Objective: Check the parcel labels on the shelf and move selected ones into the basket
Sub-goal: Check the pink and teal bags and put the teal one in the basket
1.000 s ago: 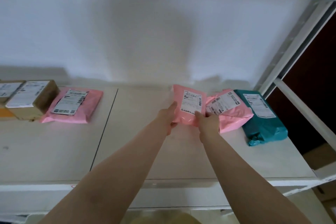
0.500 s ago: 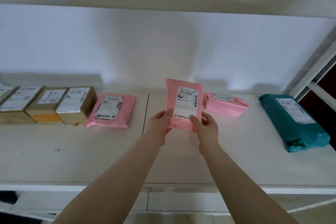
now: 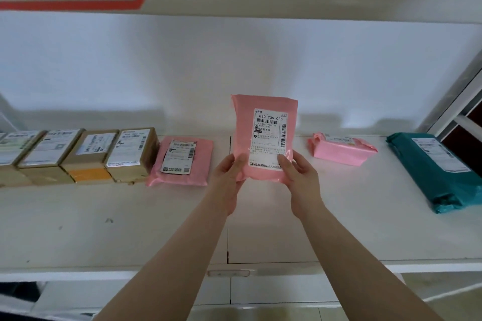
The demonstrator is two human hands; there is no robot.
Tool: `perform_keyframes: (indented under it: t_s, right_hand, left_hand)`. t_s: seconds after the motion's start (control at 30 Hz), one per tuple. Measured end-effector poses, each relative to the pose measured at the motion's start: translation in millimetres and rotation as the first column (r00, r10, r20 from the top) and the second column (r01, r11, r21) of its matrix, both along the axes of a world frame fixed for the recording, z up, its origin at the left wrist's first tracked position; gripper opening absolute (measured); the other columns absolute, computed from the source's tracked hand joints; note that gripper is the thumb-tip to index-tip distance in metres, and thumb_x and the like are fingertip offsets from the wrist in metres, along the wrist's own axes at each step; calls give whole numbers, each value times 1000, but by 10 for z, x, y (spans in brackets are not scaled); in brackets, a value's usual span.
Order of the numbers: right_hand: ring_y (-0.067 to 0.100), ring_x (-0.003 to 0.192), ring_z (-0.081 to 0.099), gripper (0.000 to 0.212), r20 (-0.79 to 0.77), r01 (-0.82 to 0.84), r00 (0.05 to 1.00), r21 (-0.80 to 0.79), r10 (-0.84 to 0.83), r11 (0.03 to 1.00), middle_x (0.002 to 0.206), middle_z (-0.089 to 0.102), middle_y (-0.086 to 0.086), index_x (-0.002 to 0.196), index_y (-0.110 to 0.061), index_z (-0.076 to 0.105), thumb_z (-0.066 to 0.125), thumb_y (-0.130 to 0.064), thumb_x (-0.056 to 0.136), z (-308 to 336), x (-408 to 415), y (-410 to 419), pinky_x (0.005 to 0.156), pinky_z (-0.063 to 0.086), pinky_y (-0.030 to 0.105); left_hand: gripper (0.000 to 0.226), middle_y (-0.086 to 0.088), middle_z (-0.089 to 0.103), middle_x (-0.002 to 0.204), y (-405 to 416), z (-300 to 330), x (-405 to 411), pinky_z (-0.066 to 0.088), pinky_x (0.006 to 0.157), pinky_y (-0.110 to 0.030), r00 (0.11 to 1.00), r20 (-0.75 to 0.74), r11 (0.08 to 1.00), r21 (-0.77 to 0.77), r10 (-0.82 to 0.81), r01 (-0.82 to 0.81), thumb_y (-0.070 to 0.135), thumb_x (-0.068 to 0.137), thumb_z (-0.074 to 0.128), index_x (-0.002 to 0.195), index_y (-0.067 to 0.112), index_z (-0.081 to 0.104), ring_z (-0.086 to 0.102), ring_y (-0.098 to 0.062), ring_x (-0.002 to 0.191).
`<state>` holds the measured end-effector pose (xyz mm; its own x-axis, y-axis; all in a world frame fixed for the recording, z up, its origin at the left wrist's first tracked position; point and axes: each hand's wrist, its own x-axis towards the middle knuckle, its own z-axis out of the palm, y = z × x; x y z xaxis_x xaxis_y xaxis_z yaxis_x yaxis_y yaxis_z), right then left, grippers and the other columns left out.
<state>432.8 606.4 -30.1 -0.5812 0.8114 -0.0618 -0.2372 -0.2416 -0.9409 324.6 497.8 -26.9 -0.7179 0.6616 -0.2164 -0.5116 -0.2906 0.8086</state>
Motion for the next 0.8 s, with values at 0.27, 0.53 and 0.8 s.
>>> perform_keyframes:
  t_s: [0.27,0.53,0.8]
  right_hand:
    - [30,109,69,37,-73,-31,997,30,33,999,117,73,11,127,-7,65,63,-1,91,15,-67,-257,96,54,49]
    - [32,114,67,37,-120,-34,992,50,40,998,120,72,13,125,-7,66,63,1,89,14,-6,-381,102,49,53]
    - [33,114,66,41,-133,-42,990,55,49,998,120,71,14,127,-6,65,65,2,87,138,51,-354,103,47,55]
  left_hand:
    - [20,-4,74,109,-285,-11,-93,53,95,-28,998,-8,995,79,-59,59,9,92,59,108,16,68,69,-17,103]
    - [33,-4,74,110,-454,57,-38,49,99,-36,995,-69,993,93,-69,76,28,76,66,107,16,69,69,-19,104]
    - [15,-4,76,103,-410,150,74,51,98,-35,999,-33,993,118,-9,13,17,92,59,102,15,70,69,-19,100]
